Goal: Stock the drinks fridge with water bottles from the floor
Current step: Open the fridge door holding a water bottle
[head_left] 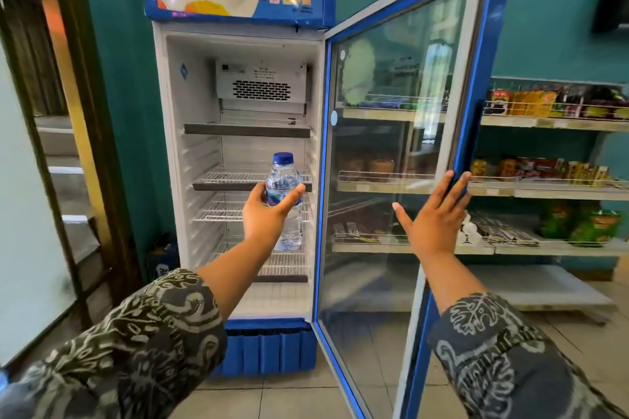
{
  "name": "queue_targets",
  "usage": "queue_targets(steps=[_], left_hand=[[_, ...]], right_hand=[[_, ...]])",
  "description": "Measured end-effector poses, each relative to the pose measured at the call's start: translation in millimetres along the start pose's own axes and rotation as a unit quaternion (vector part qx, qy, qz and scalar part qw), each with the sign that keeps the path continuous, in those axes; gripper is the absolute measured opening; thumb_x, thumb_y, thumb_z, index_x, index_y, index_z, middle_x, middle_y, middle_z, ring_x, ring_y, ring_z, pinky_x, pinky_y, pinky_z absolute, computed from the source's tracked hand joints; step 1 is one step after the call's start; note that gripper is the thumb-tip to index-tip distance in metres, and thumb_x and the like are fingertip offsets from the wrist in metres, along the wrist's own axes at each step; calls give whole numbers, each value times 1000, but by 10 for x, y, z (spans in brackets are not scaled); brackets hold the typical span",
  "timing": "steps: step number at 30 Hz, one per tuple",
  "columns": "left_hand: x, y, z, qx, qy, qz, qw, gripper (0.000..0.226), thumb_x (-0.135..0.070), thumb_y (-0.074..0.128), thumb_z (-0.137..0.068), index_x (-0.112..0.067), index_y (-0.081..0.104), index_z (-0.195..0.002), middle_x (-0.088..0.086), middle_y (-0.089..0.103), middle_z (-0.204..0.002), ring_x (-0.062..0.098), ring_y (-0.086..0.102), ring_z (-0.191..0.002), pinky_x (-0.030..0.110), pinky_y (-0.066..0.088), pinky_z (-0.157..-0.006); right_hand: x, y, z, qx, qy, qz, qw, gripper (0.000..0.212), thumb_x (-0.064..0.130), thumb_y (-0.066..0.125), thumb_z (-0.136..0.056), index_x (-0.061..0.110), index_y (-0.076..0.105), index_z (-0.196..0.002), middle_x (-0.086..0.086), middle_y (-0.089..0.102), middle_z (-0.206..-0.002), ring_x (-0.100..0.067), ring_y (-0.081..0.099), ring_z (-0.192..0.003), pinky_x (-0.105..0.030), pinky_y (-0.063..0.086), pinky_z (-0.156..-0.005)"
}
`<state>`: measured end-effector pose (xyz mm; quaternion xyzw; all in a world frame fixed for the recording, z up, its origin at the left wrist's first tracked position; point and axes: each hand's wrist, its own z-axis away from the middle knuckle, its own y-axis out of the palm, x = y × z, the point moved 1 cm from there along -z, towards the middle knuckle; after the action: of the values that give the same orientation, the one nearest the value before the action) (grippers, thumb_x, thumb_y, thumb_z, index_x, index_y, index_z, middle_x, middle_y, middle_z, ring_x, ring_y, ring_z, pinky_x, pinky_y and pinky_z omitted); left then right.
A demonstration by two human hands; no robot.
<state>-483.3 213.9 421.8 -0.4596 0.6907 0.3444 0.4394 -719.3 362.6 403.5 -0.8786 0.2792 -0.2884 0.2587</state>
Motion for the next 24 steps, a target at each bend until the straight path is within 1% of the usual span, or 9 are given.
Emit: queue_targets(steps=[3,6,8,10,12,15,18,20,24], left_hand=[[14,40,-36,-5,-6,-2,1000,66,-52,78,-60,-18,58,-113,2,69,-105,23,70,-90,44,56,-87],[40,30,-68,-13,-7,5,1000,81,-64,76,-49,-19,58,-113,1,70,-104,22,70,-90,44,56,-87],[74,-10,-100,-19,-6,3,1000,85,-68,75,-45,-19,58,-113,1,70,-104,22,70,-91,44,56,-87],[103,-73,-144,-21,-6,-2,1000,86,-68,76,-46,-19,58,-115,2,69,-104,22,70,-91,44,56,-87],[147,-149,-216,-25,-8,-8,1000,75,-60,79,-53,-18,58,-113,1,69,-103,20,70,-90,42,55,-88],[206,-316,-382,-29,-10,-14,999,53,-44,78,-68,-20,57,-111,-2,68,-101,17,68,-92,40,55,-90],[277,-541,-623,-28,-15,-17,999,45,-43,74,-72,-25,54,-109,-4,67,-102,19,66,-97,38,53,-91],[348,-736,-847,-32,-17,-23,999,37,-42,72,-76,-28,54,-105,-7,65,-98,20,66,-97,39,52,-92],[553,-1137,-1408,-20,-22,-28,999,29,-39,71,-78,-30,56,-101,1,67,-105,21,67,-97,42,54,-91]], right_hand=[[-91,8,-58,2,6,-19,1000,109,66,49,-79,4,-6,-148,-25,-5,-156,-47,8,-141,-58,27,-110],[-66,16,-68,-19,6,-36,999,101,62,48,-84,4,-4,-149,-26,-4,-155,-47,4,-142,-62,19,-112],[28,69,-39,-20,-49,-20,998,92,61,39,-88,7,-1,-149,-21,-6,-156,-43,-3,-143,-61,3,-113],[201,193,-11,6,-134,-6,991,86,60,31,-88,13,-4,-150,-8,-16,-157,-30,-17,-144,-52,-17,-113],[447,327,-12,29,-184,-18,982,82,60,28,-89,18,-6,-150,-6,-13,-158,-21,-27,-142,-45,-27,-110],[864,580,-44,60,-211,-42,975,77,63,20,-89,19,-1,-150,-10,-4,-159,-19,-27,-141,-42,-27,-110],[1278,888,-88,92,-254,-68,960,80,64,14,-87,18,-7,-149,-5,-8,-159,-20,-18,-143,-43,-20,-113],[1576,1148,-94,125,-276,-92,949,80,65,11,-84,20,-12,-146,0,-12,-157,-17,-21,-141,-45,-16,-113],[2158,1722,-142,171,-299,-102,933,83,67,12,-83,19,-6,-150,0,-9,-159,-15,-23,-140,-42,-17,-111]])
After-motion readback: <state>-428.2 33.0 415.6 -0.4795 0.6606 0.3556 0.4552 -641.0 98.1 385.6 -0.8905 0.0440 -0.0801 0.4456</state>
